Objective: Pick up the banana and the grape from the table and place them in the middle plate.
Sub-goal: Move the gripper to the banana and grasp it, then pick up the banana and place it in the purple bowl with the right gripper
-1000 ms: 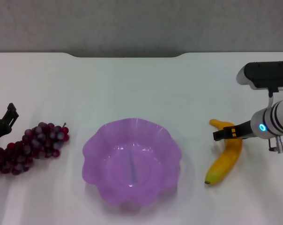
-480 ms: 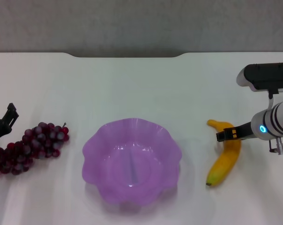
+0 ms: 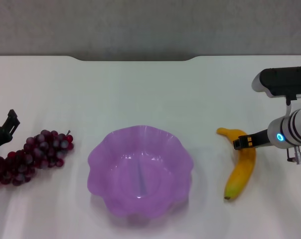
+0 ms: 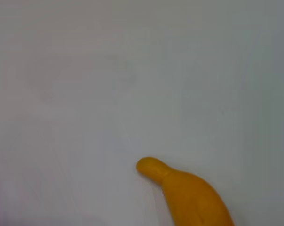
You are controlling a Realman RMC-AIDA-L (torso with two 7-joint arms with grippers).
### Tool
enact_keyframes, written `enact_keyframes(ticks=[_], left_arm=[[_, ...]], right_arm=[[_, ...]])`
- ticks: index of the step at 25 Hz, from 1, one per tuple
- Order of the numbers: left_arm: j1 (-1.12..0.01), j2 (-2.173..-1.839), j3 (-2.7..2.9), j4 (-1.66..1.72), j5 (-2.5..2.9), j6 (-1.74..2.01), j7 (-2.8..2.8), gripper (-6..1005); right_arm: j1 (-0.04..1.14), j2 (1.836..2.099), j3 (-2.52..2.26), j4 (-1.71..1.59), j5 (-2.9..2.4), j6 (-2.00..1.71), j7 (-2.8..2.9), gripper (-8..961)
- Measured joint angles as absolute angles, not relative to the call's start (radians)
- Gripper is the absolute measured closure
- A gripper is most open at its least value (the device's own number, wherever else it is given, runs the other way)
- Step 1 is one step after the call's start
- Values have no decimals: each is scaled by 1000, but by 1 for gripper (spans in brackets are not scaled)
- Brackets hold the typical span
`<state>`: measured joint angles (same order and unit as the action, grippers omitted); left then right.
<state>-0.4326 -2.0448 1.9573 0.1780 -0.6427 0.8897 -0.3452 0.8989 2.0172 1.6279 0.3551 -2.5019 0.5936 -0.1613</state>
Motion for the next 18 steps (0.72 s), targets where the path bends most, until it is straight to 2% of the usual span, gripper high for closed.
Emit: enact_keyframes(ticks=[3, 7, 18], left_arm=[[-433, -2045, 1957, 178, -643, 890, -345, 189], [-432, -2045, 1957, 177, -643, 890, -345, 189], [-424, -2045, 1952, 169, -644, 890, -345, 189]], right_arm=[[898, 2017, 1623, 356, -2502, 583, -161, 431], [887, 2018, 1608, 377, -2502, 573, -160, 431], [748, 2010, 1534, 673, -2453, 720, -154, 432]])
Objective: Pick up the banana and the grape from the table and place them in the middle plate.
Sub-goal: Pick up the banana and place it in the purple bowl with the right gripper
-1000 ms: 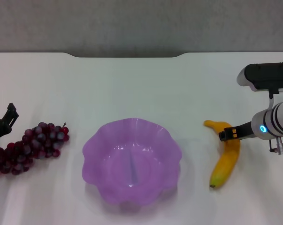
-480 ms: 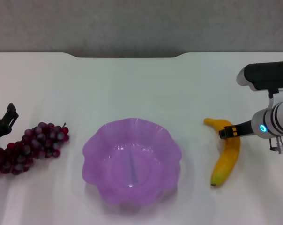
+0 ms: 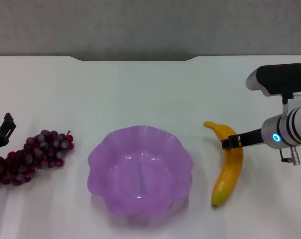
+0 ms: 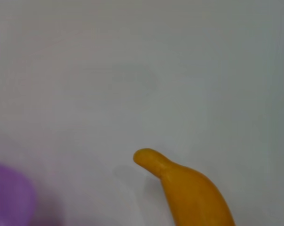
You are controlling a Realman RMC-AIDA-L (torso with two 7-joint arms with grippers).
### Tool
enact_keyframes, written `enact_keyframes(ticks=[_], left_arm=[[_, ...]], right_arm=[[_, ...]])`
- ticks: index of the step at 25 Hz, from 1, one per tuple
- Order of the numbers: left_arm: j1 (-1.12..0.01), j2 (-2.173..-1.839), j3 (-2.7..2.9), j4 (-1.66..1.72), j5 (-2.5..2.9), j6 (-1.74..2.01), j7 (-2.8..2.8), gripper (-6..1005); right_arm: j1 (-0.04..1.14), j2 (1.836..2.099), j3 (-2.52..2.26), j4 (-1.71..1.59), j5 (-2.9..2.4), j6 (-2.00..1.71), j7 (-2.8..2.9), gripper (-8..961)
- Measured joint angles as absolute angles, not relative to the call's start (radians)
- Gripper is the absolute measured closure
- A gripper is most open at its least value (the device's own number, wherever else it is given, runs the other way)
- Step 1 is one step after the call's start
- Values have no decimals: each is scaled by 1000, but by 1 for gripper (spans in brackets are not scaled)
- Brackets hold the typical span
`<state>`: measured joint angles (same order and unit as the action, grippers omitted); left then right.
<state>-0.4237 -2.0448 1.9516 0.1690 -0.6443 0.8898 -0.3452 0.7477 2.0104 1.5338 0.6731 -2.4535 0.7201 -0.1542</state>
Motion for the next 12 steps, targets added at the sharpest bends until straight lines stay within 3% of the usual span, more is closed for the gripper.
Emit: enact_keyframes(ticks=[12], left_arm=[[-420, -2040, 1950, 167, -644, 888, -345, 189]], right_arm=[[672, 2002, 1567, 897, -2507, 916, -152, 436]])
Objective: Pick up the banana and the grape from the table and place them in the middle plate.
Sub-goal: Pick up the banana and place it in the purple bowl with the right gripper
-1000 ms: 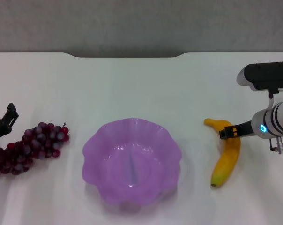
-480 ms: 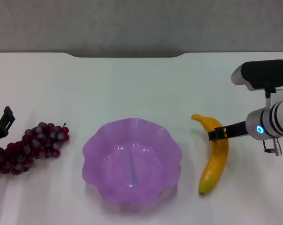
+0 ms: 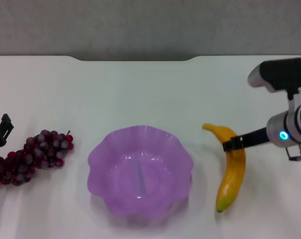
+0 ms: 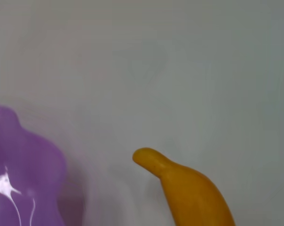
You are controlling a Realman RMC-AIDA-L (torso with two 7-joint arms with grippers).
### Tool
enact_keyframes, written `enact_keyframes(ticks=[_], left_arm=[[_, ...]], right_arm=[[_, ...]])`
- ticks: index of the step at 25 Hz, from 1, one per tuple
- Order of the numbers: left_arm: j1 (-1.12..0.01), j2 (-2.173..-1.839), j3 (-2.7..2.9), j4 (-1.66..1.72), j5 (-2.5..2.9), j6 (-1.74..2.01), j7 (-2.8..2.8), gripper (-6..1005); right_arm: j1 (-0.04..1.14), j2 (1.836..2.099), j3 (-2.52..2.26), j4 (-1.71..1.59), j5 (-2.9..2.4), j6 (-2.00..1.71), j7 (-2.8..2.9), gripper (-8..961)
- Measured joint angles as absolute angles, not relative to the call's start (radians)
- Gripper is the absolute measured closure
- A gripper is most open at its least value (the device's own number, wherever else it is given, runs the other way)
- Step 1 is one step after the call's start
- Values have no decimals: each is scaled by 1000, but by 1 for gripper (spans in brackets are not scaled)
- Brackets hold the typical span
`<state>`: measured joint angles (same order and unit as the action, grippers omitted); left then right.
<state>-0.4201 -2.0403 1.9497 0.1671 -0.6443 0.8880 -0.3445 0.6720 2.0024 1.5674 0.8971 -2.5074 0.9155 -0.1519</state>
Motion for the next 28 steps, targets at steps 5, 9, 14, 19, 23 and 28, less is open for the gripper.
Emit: enact_keyframes(ticks=[5, 9, 14, 19, 23, 28], left_arm=[[-420, -2040, 1950, 167, -644, 888, -344, 189], [-420, -2039, 1949, 167, -644, 888, -344, 189], [-423, -2038, 1948, 167, -644, 886, -342, 189], [-428, -2039, 1948, 168, -644, 880, -342, 189], [-430, -2040, 1948, 170, -644, 873, -340, 189], [-432, -2041, 1948, 172, -644, 873, -341, 189]], right_arm=[[610, 2005, 1580, 1065, -2522, 966, -151, 437], [599, 2004, 1585, 1163, -2508, 1037, -158, 438], [604, 2005, 1585, 1213, -2417, 1051, -220, 440], [619, 2007, 1568, 1186, -2365, 963, -263, 438], [637, 2008, 1501, 1126, -2347, 861, -269, 437], [710, 2009, 1396, 992, -2246, 769, -317, 436]])
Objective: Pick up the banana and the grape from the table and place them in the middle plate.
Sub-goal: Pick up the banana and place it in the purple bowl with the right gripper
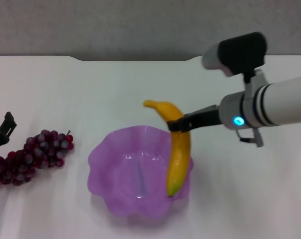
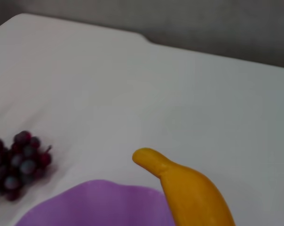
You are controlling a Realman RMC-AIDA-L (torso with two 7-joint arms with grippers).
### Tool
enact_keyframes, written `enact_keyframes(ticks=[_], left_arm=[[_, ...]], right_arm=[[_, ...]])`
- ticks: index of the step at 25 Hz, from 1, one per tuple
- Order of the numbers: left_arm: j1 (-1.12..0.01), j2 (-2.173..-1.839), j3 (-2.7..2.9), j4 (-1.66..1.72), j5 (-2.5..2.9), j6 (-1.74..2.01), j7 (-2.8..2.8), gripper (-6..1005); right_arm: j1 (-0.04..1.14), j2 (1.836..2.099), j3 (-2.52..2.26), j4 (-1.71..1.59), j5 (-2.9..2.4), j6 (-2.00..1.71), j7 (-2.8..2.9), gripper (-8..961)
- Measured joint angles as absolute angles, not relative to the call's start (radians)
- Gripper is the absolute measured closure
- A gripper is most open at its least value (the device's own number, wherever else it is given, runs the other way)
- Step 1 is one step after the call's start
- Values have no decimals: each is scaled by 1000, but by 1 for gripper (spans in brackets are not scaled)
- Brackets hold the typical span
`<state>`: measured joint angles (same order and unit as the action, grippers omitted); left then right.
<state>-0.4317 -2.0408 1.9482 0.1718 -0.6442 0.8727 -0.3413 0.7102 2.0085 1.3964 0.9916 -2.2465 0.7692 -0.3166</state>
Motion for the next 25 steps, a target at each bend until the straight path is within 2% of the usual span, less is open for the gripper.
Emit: enact_keyframes(ticks=[17, 25], left_arm=[[-443, -2043, 1950, 172, -644, 873, -344, 188], [-444, -2043, 1951, 173, -644, 873, -344, 188]], right_arm=[[817, 2015, 1277, 768, -2011, 700, -477, 434], [816, 2016, 1229, 772, -2008, 620, -516, 432]])
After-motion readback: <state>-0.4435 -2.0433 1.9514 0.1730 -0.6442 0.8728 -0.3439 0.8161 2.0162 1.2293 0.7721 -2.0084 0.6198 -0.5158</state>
